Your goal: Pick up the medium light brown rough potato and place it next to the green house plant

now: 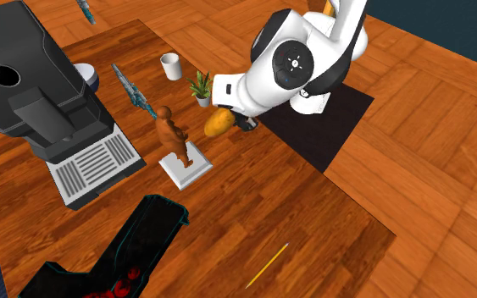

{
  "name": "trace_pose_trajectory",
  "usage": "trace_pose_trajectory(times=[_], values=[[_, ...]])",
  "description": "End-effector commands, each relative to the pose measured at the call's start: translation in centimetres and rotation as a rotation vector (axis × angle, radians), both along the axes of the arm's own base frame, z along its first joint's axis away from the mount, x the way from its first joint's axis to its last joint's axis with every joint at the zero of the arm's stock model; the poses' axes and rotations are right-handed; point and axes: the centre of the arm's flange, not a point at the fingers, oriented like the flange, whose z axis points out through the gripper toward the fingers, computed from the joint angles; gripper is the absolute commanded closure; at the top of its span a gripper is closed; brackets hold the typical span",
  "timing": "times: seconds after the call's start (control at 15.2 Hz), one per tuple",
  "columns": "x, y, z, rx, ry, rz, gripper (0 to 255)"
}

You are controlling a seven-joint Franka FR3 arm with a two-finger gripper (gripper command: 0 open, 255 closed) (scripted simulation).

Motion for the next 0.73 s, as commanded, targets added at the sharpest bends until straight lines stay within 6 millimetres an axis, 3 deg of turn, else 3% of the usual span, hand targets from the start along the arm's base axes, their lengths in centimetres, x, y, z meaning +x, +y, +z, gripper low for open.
trace_pose_trajectory(times=[0.0,0.53,0.66], values=[[-2.0,-1.6,0.2,0.001,0.0,0.001,255],[-10.1,-8.4,0.2,0.001,0.0,0.001,255],[-10.7,-8.9,-0.3,0.001,0.0,0.001,255]])
